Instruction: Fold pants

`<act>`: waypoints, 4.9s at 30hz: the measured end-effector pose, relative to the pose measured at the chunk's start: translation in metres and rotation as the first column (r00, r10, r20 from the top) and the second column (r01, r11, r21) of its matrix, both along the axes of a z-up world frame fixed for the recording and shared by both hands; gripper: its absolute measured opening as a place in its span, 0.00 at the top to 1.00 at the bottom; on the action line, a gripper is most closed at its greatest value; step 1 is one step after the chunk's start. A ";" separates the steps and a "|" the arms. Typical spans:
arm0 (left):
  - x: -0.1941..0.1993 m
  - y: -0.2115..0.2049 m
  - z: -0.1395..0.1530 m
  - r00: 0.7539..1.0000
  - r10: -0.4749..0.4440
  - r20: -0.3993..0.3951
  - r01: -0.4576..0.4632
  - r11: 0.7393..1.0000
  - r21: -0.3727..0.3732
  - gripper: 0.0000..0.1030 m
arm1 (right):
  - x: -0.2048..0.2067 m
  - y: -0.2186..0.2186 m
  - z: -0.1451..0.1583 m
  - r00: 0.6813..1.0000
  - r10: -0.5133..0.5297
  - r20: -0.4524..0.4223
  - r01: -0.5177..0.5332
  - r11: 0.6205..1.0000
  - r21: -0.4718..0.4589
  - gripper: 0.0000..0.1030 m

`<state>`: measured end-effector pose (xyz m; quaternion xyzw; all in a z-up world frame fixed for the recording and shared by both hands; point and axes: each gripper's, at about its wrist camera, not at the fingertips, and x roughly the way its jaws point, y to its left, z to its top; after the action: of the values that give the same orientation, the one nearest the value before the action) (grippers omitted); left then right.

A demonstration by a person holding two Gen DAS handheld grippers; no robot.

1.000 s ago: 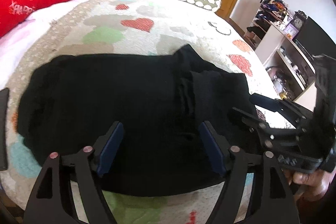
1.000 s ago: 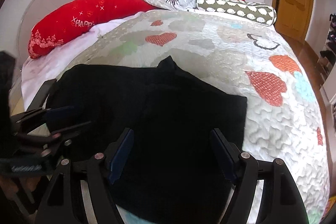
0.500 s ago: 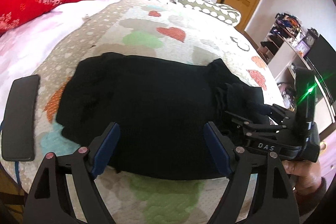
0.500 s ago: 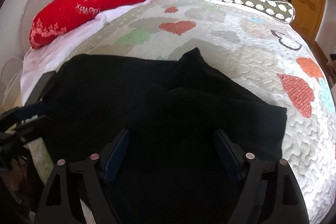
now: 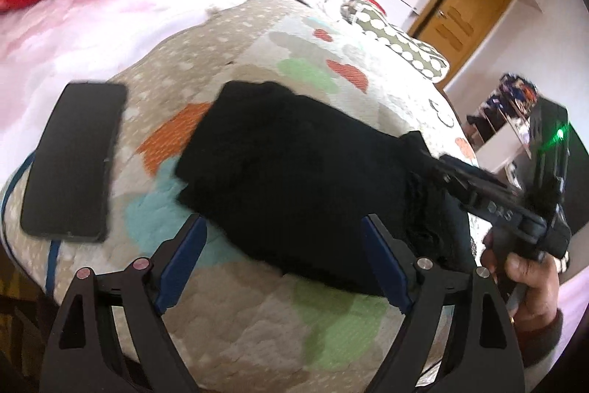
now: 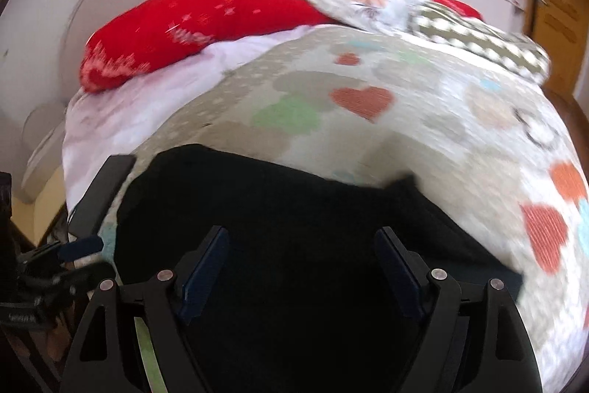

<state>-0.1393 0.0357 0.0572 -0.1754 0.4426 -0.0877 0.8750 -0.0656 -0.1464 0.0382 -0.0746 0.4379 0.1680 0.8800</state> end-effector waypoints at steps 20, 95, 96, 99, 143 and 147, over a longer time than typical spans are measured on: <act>0.013 0.023 -0.032 0.994 0.087 -0.061 -0.090 0.995 -0.048 0.11 | 0.081 0.128 -0.052 0.934 0.320 -0.156 -0.331 0.943 -0.046 0.18; -0.011 -0.210 0.003 0.840 -0.532 0.104 0.472 0.812 0.344 0.21 | -0.068 -0.175 0.000 0.972 -0.226 -0.070 0.235 0.957 0.168 0.81; -0.011 -0.208 0.004 0.838 -0.536 0.102 0.477 0.810 0.343 0.21 | -0.073 -0.179 0.004 0.968 -0.242 -0.063 0.249 0.951 0.182 0.78; -0.006 -0.200 0.007 0.843 -0.531 0.088 0.485 0.820 0.304 0.21 | -0.090 -0.189 0.013 0.965 -0.256 -0.050 0.261 0.948 0.183 0.59; 0.003 -0.190 0.007 0.871 -0.486 0.078 0.456 0.856 0.244 0.21 | -0.091 -0.177 -0.001 0.994 -0.100 -0.036 0.107 0.933 0.345 0.88; -0.003 -0.182 0.024 0.869 -0.474 0.142 0.434 0.869 0.239 0.21 | -0.116 -0.179 0.020 0.995 -0.102 0.012 0.093 0.941 0.324 0.90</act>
<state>-0.1427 -0.1464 0.0813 0.0321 0.3894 -0.2638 0.8819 -0.1815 -0.3255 0.0587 0.0900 0.3951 0.1928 0.8937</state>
